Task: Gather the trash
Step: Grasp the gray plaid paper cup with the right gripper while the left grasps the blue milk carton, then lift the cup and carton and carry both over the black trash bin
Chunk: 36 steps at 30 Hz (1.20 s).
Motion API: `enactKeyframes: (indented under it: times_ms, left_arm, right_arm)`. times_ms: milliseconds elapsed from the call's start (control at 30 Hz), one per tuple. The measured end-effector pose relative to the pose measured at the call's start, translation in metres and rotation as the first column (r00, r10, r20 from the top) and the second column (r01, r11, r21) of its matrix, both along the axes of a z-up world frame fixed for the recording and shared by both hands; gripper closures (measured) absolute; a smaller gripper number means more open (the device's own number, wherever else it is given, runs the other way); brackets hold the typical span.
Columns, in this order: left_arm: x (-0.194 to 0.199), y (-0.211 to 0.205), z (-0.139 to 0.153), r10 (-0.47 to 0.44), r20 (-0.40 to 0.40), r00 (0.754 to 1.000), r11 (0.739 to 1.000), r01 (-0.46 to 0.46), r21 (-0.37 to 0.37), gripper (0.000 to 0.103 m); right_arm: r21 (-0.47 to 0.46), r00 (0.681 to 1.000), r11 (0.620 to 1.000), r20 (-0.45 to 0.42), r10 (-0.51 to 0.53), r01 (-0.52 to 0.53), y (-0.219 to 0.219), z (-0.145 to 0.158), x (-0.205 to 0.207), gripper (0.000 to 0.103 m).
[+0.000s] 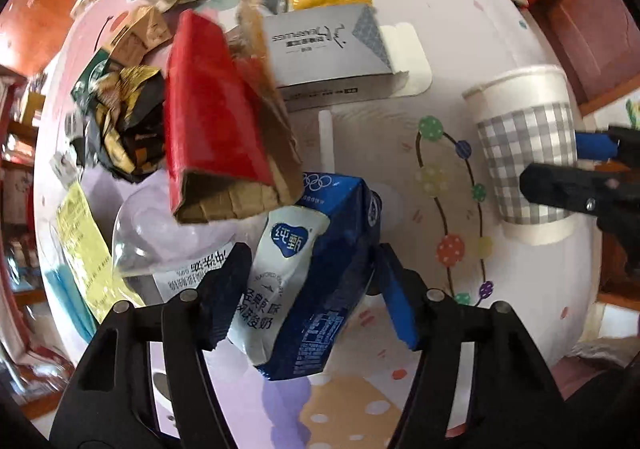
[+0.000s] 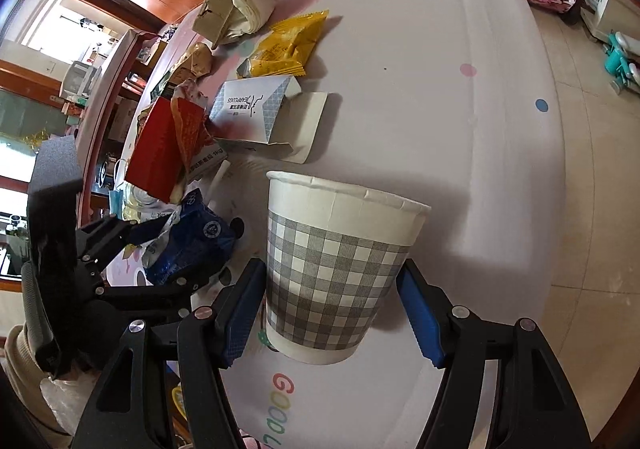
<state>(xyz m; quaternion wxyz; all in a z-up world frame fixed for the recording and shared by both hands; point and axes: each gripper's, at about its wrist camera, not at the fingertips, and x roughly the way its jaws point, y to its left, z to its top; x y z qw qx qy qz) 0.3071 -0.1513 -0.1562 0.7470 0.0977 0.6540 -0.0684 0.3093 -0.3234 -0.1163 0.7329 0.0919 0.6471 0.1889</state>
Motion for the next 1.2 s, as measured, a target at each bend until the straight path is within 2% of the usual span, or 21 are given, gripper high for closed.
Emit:
enactKeyframes:
  times_ms: [367, 533, 667, 867, 1033, 1200]
  left_arm:
    - [-0.057, 0.012, 0.031, 0.122, 0.052, 0.991, 0.988, -0.116, -0.105, 0.054]
    - [-0.092, 0.015, 0.053, 0.169, 0.059, 0.984, 0.974, -0.158, -0.163, 0.064]
    - [-0.109, 0.026, 0.063, 0.188, 0.064, 0.980, 0.964, -0.172, -0.204, 0.066]
    - [-0.152, 0.047, 0.085, 0.156, 0.080, 0.985, 0.953, -0.129, -0.276, 0.066]
    - [-0.196, 0.071, 0.102, 0.097, 0.110, 0.989, 0.940, -0.055, -0.338, 0.066]
    - [-0.243, 0.094, 0.107, 0.029, 0.145, 0.989, 0.932, 0.025, -0.361, 0.066]
  right_arm:
    - [0.027, 1.000, 0.999, 0.016, 0.026, -0.026, 0.006, 0.008, -0.018, 0.037]
    - [0.030, 0.998, 0.998, 0.029, 0.051, -0.052, 0.016, 0.017, -0.041, 0.037]
    - [0.027, 0.997, 0.998, 0.044, 0.055, -0.056, 0.022, 0.028, -0.064, 0.037]
    - [0.005, 0.997, 1.000, 0.080, -0.001, 0.001, 0.033, 0.044, -0.113, 0.038]
    - [-0.005, 0.992, 0.996, 0.094, -0.085, 0.086, 0.051, 0.055, -0.177, 0.038]
    - [-0.013, 0.978, 0.984, 0.119, -0.172, 0.175, 0.073, 0.059, -0.246, 0.038]
